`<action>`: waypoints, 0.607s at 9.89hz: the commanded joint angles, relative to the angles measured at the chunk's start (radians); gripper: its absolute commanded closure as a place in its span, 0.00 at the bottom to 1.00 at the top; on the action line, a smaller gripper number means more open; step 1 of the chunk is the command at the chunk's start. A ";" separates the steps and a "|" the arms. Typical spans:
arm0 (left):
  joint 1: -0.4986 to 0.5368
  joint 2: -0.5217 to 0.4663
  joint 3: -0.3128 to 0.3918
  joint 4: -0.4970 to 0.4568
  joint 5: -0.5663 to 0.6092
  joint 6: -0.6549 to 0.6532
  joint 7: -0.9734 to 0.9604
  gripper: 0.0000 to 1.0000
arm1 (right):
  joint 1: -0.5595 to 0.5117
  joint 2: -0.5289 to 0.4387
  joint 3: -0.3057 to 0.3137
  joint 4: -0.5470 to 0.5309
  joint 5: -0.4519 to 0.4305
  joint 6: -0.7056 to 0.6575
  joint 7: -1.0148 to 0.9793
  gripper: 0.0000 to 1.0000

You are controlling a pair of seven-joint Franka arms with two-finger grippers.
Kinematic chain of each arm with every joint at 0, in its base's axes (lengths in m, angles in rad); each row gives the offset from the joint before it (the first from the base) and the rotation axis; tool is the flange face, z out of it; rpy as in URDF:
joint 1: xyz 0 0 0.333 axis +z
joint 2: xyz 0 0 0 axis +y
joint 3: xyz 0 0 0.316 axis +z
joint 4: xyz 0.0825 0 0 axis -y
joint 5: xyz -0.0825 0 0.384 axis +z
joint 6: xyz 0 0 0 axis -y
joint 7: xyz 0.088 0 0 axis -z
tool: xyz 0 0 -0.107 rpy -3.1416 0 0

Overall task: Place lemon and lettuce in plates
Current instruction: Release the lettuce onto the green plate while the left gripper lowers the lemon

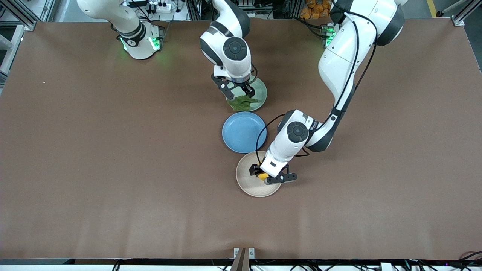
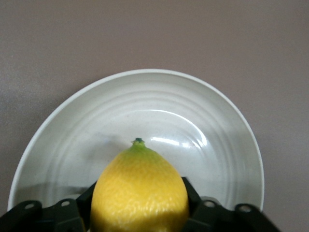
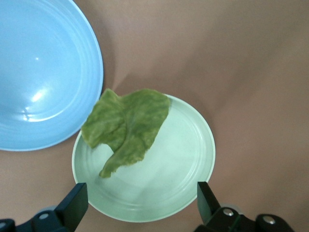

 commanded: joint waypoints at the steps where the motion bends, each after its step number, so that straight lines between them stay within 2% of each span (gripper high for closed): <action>1: -0.005 -0.001 0.007 0.017 -0.013 0.002 -0.009 0.00 | -0.088 -0.014 -0.003 -0.002 -0.002 -0.017 -0.129 0.00; 4: 0.001 -0.036 0.013 0.014 -0.006 -0.024 -0.008 0.00 | -0.209 -0.017 -0.003 0.001 -0.002 -0.017 -0.331 0.00; 6: 0.015 -0.089 0.019 0.017 -0.007 -0.172 -0.003 0.00 | -0.296 -0.015 -0.003 -0.005 -0.002 -0.018 -0.465 0.00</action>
